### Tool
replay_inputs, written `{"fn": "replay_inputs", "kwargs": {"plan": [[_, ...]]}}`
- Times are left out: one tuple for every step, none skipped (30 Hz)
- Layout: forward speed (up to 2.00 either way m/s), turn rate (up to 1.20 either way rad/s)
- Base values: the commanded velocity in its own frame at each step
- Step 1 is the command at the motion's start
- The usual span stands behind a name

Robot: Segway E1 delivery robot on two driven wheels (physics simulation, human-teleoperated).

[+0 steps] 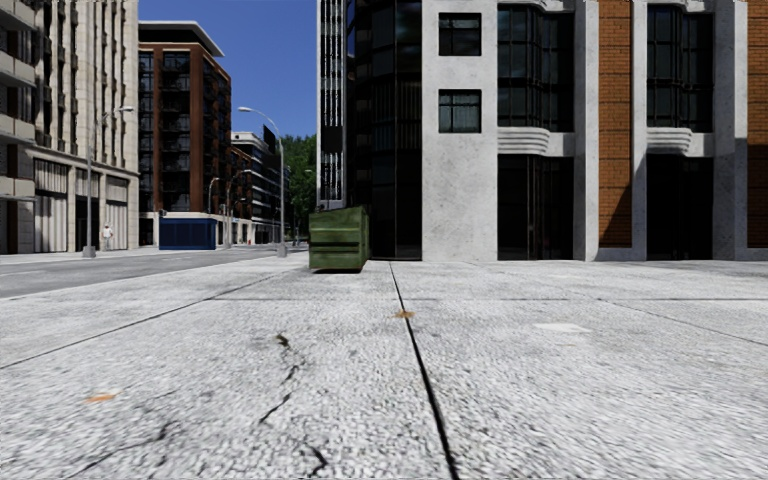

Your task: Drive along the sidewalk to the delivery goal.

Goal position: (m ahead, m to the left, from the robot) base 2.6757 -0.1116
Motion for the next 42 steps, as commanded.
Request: {"fn": "replay_inputs", "kwargs": {"plan": [[1.97,0.0],[1.97,0.0],[1.97,0.0],[1.98,0.0],[1.98,0.0],[1.98,0.0],[1.98,0.0],[1.98,0.0],[1.98,-0.28],[1.98,-0.28],[1.98,-0.37],[1.98,-0.46],[1.98,-0.51],[1.98,-0.51],[1.98,-0.42],[1.98,0.0],[1.98,0.0],[1.92,0.0],[1.73,0.0],[1.64,0.0],[1.64,0.0],[1.61,0.0],[1.6,0.0],[1.6,0.0],[1.6,0.0],[1.59,0.0],[1.59,0.0],[1.59,0.0],[1.59,0.0],[1.59,0.0],[1.59,0.0],[1.59,0.0],[1.59,0.0],[1.59,0.0],[1.59,0.0],[1.59,0.0],[1.59,0.0],[1.56,0.0],[1.53,0.0],[1.53,0.0],[1.4,0.0],[1.19,0.0]]}}
